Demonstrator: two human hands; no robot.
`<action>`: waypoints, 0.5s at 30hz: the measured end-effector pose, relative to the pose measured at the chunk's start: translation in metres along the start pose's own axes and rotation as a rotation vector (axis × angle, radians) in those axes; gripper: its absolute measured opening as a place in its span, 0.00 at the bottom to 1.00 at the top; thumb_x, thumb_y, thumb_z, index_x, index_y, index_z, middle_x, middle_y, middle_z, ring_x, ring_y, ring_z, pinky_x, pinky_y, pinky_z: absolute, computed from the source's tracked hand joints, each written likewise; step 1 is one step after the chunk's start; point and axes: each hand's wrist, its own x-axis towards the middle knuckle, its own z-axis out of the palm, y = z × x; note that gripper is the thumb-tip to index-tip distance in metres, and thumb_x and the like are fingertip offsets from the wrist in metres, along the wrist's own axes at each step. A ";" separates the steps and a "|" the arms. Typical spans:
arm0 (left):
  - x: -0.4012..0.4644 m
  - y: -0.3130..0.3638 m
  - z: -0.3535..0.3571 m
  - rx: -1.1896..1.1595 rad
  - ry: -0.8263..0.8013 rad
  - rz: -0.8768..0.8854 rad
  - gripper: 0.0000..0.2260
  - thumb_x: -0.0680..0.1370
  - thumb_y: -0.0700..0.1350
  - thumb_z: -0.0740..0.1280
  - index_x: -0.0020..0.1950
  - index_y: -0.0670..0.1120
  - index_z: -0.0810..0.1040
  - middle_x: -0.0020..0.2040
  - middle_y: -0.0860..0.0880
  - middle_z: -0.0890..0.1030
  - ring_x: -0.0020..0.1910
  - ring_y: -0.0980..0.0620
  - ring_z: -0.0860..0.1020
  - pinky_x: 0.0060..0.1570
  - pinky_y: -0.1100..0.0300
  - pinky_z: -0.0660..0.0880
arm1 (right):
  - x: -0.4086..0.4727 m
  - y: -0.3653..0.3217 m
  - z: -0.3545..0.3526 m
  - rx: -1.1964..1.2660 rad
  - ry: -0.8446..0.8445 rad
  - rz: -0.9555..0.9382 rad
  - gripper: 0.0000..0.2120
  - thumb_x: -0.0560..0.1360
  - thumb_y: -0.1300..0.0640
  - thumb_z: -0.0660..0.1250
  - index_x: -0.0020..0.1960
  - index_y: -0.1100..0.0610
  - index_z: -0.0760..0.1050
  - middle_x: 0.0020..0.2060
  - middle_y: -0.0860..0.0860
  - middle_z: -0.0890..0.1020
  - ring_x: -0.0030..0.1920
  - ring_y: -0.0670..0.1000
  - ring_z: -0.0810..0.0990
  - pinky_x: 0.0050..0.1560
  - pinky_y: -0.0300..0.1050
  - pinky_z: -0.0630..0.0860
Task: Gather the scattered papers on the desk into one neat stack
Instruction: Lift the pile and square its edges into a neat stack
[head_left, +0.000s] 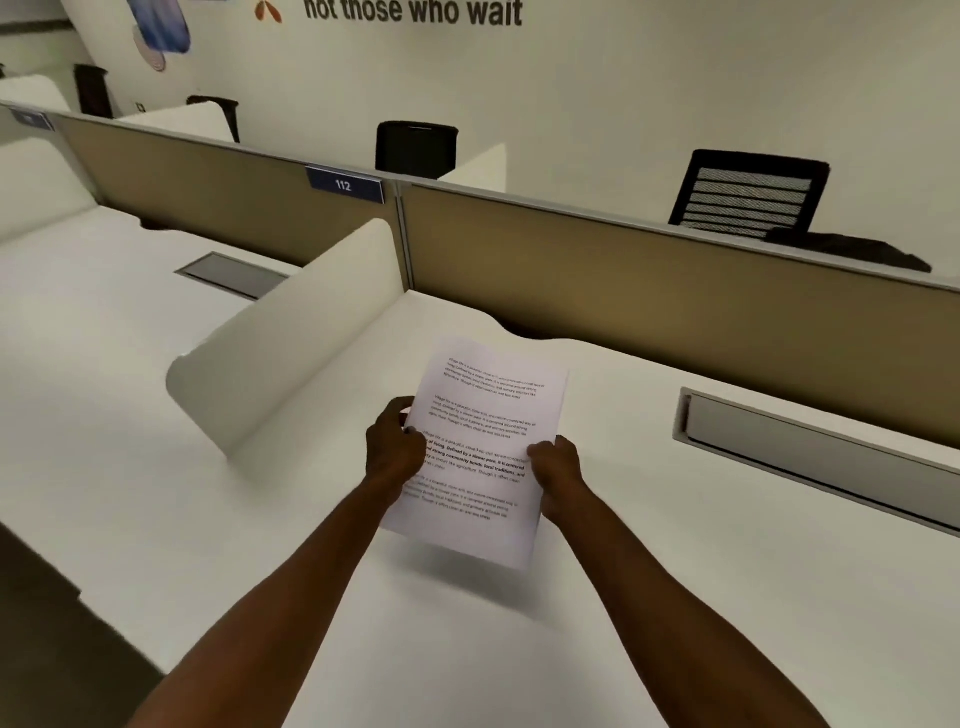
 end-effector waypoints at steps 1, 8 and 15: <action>0.024 -0.003 -0.009 0.009 -0.010 -0.005 0.20 0.77 0.34 0.58 0.67 0.48 0.73 0.58 0.44 0.80 0.49 0.46 0.80 0.43 0.58 0.76 | 0.012 -0.005 0.022 0.008 0.006 0.016 0.14 0.75 0.67 0.57 0.57 0.58 0.74 0.54 0.56 0.80 0.51 0.58 0.80 0.53 0.52 0.78; 0.168 -0.015 -0.046 0.097 -0.071 0.002 0.21 0.77 0.33 0.57 0.68 0.46 0.73 0.58 0.43 0.81 0.46 0.49 0.77 0.44 0.60 0.72 | 0.090 -0.023 0.148 0.050 0.097 0.050 0.17 0.73 0.66 0.56 0.60 0.58 0.73 0.55 0.55 0.81 0.51 0.58 0.81 0.56 0.55 0.79; 0.285 -0.028 -0.044 0.138 -0.118 -0.017 0.21 0.76 0.34 0.59 0.69 0.43 0.73 0.61 0.40 0.80 0.55 0.42 0.79 0.53 0.54 0.76 | 0.159 -0.046 0.209 -0.112 0.199 0.002 0.14 0.76 0.61 0.60 0.59 0.62 0.77 0.54 0.57 0.82 0.41 0.52 0.78 0.30 0.36 0.69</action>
